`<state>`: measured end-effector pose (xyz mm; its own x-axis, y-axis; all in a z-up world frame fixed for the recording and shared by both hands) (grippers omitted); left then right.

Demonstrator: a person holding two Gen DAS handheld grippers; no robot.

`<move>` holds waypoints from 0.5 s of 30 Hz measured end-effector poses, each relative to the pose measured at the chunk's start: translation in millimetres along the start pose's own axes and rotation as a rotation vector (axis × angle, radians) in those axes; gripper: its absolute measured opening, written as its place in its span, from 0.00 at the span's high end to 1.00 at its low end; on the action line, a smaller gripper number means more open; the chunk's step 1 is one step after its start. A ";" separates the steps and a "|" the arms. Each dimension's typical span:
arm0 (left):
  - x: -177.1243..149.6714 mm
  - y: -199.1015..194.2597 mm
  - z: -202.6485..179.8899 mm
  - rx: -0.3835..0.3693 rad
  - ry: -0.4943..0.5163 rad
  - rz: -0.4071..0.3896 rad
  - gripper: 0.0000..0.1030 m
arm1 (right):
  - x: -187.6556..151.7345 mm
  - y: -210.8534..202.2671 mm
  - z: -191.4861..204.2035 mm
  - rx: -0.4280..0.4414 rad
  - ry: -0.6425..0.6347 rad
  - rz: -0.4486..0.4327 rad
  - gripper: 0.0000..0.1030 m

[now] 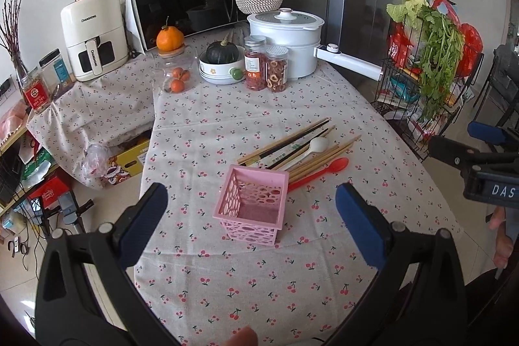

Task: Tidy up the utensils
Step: 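Lower the left tool onto the chopstick pile and grasp a wooden chopstick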

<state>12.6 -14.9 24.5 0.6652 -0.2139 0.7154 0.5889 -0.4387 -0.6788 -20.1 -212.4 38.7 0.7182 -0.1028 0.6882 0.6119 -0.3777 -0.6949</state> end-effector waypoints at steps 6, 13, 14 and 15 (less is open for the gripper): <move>33.8 36.5 4.6 -0.138 0.002 0.197 0.16 | 17.6 46.1 -20.5 0.032 0.047 0.114 0.00; 74.2 104.9 6.6 -0.182 0.051 0.431 0.27 | 19.0 103.9 -25.7 0.087 0.084 0.269 0.01; 77.0 118.1 7.1 -0.196 0.062 0.478 0.27 | 18.2 111.1 -25.5 0.093 0.094 0.288 0.03; 79.0 132.2 9.1 -0.203 0.069 0.523 0.30 | 16.8 117.4 -25.3 0.101 0.104 0.305 0.04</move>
<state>147.2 -81.9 -10.3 0.8090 -0.5017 0.3064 0.0845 -0.4164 -0.9052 55.3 -281.8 -26.0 0.8388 -0.2925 0.4593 0.4073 -0.2229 -0.8857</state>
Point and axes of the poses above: each gripper's, at about its wrist camera, not at the fingertips, and y roughly the way its jaws point, z to its left, x to its top, the point moved 1 cm from there along y, roughly the way its jaws point, and after that the axes turned 15 degrees about -x, right-handed, at the moved point
